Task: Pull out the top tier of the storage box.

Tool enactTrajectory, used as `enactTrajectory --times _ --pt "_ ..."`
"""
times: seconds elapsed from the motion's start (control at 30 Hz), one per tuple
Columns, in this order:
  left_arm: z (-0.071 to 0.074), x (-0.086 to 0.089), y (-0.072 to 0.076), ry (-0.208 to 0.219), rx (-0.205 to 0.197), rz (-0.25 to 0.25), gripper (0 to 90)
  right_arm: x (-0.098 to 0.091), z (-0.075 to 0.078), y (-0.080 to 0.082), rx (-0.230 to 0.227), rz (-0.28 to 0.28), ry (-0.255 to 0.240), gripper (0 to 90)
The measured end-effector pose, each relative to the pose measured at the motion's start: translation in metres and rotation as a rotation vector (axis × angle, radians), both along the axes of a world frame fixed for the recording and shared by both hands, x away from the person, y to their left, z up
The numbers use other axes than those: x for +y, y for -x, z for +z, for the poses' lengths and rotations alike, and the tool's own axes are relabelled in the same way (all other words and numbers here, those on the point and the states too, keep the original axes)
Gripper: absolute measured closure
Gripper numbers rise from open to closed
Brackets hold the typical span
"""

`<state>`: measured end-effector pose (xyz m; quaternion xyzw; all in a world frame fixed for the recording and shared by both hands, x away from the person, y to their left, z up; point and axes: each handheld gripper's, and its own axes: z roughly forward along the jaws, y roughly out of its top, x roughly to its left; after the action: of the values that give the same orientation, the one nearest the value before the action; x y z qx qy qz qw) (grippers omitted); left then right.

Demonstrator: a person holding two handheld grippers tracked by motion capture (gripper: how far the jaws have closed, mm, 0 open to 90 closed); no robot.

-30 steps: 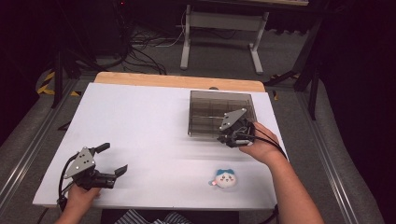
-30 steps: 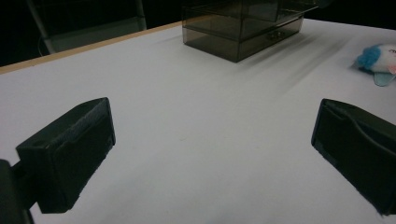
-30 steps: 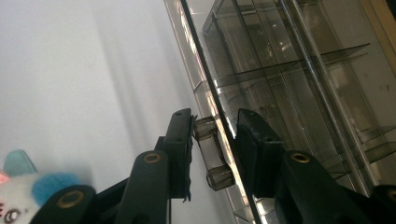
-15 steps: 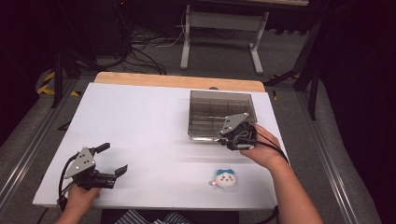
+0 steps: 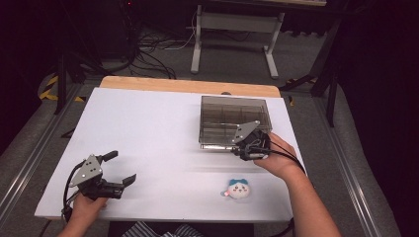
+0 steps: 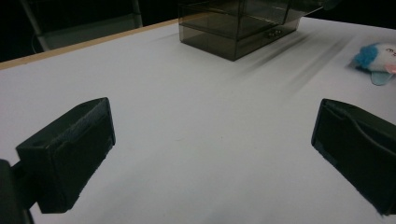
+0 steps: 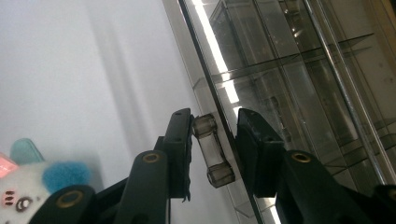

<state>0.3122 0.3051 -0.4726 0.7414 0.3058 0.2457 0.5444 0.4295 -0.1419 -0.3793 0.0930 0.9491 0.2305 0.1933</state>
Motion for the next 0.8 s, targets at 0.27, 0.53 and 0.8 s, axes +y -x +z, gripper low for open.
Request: enactTrajectory --times 0.27,0.53,0.8 --pt "0.000 -0.002 -0.001 0.003 0.006 -0.008 0.3 0.003 0.000 0.005 0.009 -0.002 0.000 67.7" --pt "0.001 -0.002 -0.004 -0.003 0.001 -0.012 0.2 0.002 0.000 0.007 0.003 0.005 0.011 66.8" --pt "0.001 -0.003 -0.006 0.002 0.005 -0.018 0.1 -0.003 0.010 0.012 -0.004 -0.014 -0.073 56.0"
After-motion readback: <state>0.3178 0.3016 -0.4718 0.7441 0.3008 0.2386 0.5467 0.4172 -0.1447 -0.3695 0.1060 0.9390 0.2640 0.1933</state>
